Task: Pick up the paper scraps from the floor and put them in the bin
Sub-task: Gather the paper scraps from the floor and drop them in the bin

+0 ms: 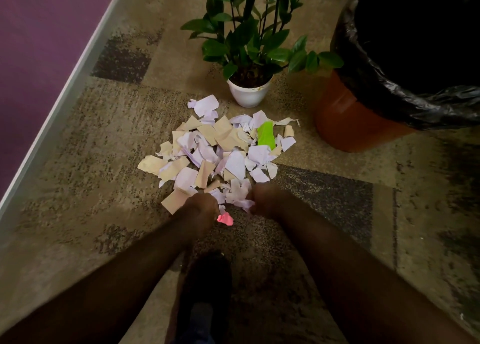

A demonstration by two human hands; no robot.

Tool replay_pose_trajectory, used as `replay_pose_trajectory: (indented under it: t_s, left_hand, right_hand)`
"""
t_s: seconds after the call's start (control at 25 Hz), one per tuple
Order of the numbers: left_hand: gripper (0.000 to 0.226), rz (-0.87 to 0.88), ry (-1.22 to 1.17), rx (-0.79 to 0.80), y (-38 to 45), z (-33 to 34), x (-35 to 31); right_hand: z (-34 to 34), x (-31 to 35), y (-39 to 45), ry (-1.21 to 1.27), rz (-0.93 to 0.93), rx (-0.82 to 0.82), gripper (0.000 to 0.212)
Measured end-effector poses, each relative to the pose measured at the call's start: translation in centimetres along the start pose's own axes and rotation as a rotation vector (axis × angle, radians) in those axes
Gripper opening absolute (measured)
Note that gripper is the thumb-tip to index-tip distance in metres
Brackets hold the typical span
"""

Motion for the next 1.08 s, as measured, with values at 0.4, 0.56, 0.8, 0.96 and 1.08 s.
replay_pose_trajectory:
  t_s: [0.4, 0.56, 0.8, 0.96, 1.08]
  left_hand:
    - [0.016, -0.087, -0.236, -0.133, -0.4, -14.0, -1.2]
    - [0.011, -0.07, -0.499, -0.491, -1.8, -21.8, -2.7]
    - [0.02, 0.125, -0.679, -0.906, -1.8, -30.0, -9.2]
    - [0.023, 0.22, -0.749, -0.924, 2.7, -31.8, -14.3]
    - [0.015, 0.295, -0.778, -0.923, 6.4, -31.4, -18.9]
  right_hand:
    - [-10.7, 0.7, -2.5, 0.096, -0.008, 0.06, 0.036]
    - [-18.8, 0.6, -6.8, 0.299, 0.038, -0.058, 0.009]
    - [-27.7, -3.2, -14.8, 0.415, 0.109, -0.46, 0.019]
    - [-28.6, -7.9, -15.5, 0.513, 0.27, -0.804, 0.024]
    - [-27.4, -11.1, -14.3, 0.468, 0.385, -1.001, 0.026]
Point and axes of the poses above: each hand's wrist, its own y-axis towards the middle knuckle, its own z-axis out of the palm, x = y × z, the point moved 2 cm from there along y, towards the middle knuckle, and after that the axes turned 13 degrees about -x, right-handed, at the moved point
